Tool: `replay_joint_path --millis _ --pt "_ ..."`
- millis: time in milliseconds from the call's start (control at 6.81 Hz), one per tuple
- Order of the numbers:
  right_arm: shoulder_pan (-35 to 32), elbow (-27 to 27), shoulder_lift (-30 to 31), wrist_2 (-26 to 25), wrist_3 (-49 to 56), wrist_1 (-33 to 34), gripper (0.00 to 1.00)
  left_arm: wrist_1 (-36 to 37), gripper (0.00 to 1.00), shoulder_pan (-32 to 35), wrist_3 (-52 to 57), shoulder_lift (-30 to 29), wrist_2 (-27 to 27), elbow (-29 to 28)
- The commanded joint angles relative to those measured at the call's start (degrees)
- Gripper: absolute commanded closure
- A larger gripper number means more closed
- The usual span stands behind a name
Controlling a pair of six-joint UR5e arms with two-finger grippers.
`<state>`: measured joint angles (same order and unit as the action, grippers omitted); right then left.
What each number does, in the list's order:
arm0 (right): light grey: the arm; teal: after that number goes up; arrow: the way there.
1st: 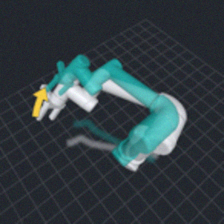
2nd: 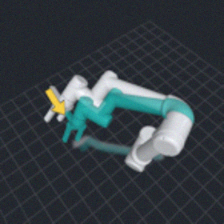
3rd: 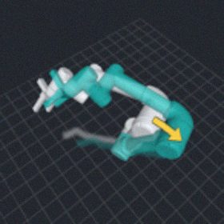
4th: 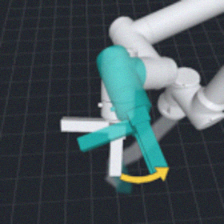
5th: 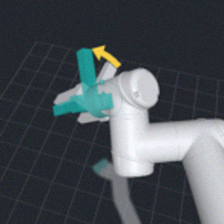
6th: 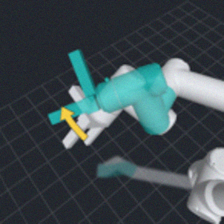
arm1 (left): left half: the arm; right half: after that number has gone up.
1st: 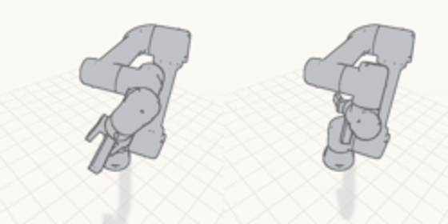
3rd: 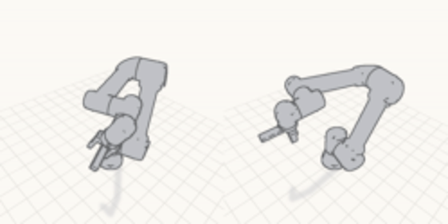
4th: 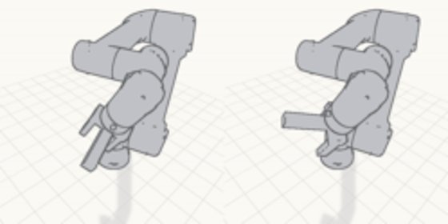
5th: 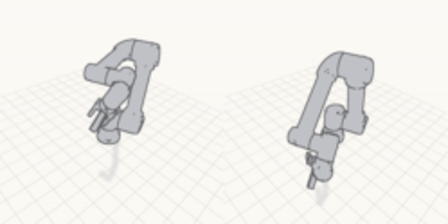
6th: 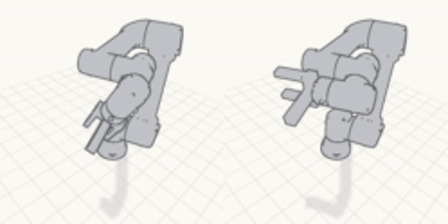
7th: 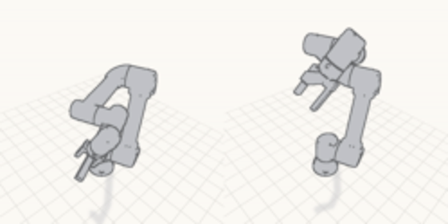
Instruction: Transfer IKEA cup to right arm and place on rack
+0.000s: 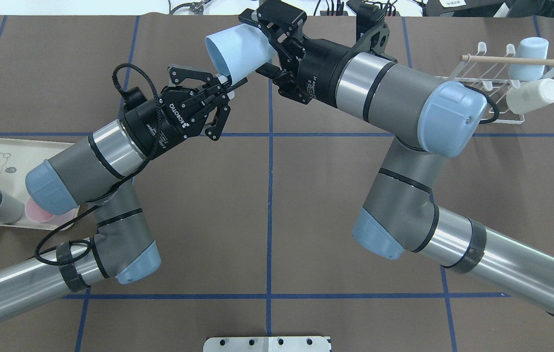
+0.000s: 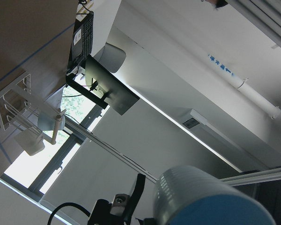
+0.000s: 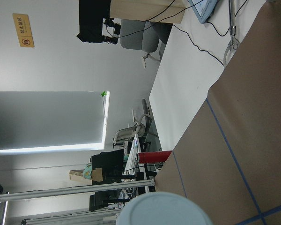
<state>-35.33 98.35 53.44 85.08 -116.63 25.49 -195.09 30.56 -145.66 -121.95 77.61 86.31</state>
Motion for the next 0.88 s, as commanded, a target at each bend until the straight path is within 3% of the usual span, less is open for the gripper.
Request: replay_joint_path --millis 0,588,735 --pt "0.0 0.0 0.0 0.0 0.0 0.0 0.00 0.4 1.00 -0.3 -0.1 -0.1 -0.7 0.0" --pt "0.0 -0.1 0.0 0.0 -0.1 0.0 0.02 1.6 1.00 -0.9 0.0 -1.1 -1.6 0.0" --pt "0.0 -0.1 0.0 -0.1 -0.2 0.0 0.22 1.6 1.00 -0.9 0.0 -1.2 -1.6 0.0"
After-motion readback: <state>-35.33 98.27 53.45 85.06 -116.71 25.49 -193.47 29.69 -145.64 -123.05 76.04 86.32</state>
